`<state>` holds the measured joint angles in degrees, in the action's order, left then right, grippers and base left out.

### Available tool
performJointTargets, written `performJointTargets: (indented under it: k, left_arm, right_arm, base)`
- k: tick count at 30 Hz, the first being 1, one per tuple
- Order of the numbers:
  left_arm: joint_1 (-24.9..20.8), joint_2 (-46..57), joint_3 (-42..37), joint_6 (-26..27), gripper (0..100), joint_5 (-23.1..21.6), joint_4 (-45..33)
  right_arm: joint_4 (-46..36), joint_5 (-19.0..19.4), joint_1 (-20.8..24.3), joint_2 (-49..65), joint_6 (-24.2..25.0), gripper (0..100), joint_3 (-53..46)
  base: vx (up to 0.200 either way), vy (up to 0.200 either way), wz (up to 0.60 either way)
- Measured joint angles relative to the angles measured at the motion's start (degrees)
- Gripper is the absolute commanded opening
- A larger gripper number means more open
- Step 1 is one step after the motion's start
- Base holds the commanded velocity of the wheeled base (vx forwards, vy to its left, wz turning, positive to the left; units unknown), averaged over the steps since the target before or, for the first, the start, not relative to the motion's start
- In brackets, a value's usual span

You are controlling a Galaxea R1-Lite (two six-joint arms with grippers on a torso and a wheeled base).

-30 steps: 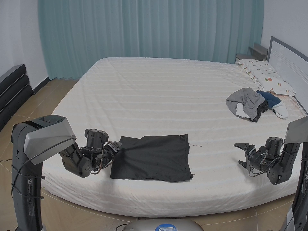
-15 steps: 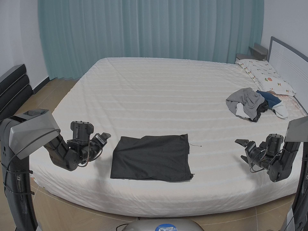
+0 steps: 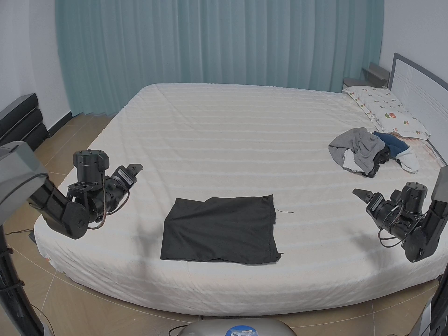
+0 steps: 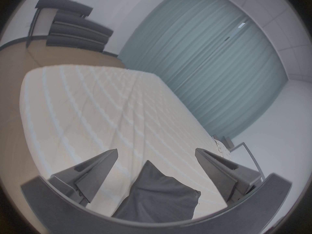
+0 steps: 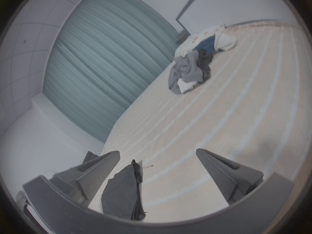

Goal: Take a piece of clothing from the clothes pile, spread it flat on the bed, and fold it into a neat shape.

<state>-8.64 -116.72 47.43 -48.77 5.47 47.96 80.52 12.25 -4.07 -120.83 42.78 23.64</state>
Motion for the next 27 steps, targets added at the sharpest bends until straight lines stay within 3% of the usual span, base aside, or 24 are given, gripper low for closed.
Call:
performJointTargets:
  k: [6,14,21,27]
  left_arm:
    - [-1.96,9.78,-4.85,8.41,100,2.1,0.79]
    - [-4.0,21.64,-11.52,17.91,100,7.11,2.45]
    - [-4.56,32.83,-18.12,24.7,100,9.52,3.3]
    - [-4.74,44.46,-23.38,30.9,100,12.23,2.54]
  right_arm:
    - [-1.74,-1.1,0.11,12.98,-5.56,100,-5.73]
    - [-10.89,-0.77,0.38,34.82,-14.35,100,-11.35]
    - [-27.94,0.26,0.91,54.3,-21.05,100,-12.67]
    - [-48.86,1.46,1.35,71.58,-25.1,100,-11.3]
  base:
    - [0.0,0.0,0.0]
    - [0.0,0.0,0.0]
    - [0.0,0.0,0.0]
    - [0.0,0.0,0.0]
